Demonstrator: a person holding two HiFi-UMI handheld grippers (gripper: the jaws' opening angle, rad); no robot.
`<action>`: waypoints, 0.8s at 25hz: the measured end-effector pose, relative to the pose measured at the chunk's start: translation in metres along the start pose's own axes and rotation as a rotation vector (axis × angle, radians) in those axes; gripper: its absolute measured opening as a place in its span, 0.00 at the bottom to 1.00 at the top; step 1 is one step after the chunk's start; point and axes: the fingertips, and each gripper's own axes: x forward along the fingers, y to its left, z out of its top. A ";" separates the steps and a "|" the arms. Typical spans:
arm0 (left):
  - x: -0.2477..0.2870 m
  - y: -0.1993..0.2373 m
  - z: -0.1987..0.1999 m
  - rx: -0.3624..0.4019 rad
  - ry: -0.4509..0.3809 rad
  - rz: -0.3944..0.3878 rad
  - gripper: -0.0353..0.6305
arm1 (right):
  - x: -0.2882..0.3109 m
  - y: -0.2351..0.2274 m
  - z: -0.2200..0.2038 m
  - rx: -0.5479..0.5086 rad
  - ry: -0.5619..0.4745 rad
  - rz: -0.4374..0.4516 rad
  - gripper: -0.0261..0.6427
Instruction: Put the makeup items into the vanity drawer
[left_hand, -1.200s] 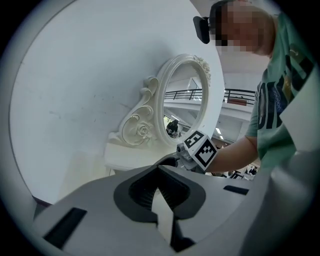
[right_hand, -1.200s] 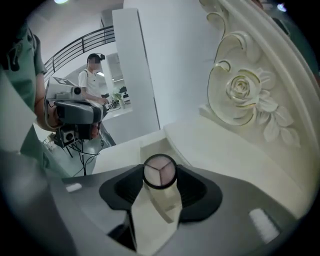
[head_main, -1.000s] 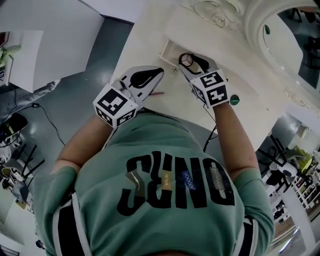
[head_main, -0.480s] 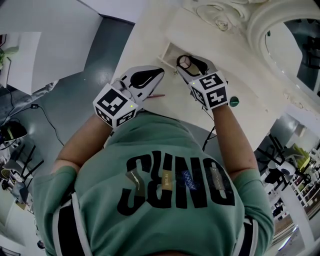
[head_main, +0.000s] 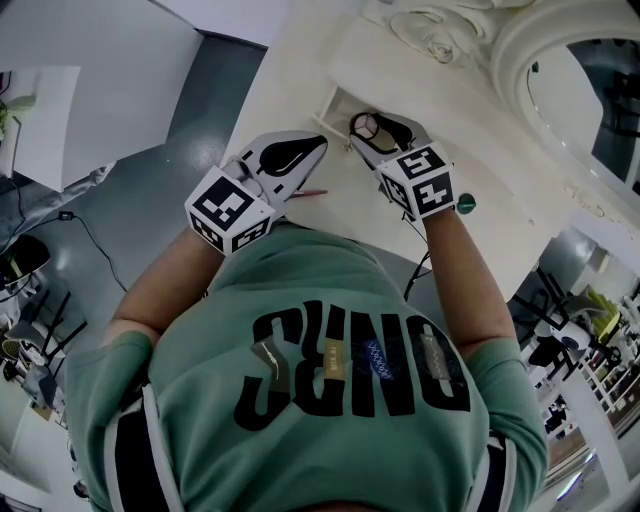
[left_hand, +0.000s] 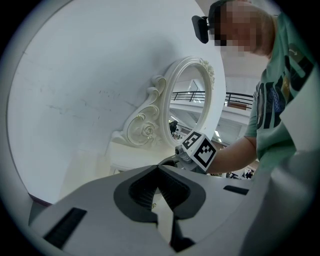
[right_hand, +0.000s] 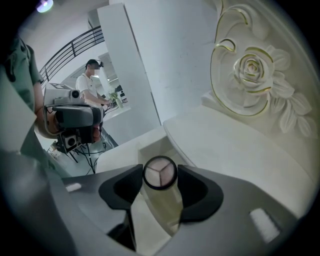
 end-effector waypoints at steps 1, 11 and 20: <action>0.001 0.000 0.000 0.000 0.000 0.000 0.06 | 0.000 0.000 0.000 0.003 -0.001 0.003 0.38; 0.007 0.001 0.004 0.001 0.000 -0.006 0.06 | -0.002 -0.001 0.003 0.011 -0.006 0.018 0.39; 0.016 -0.014 0.018 0.042 0.002 -0.053 0.06 | -0.033 -0.009 0.014 0.031 -0.066 -0.037 0.39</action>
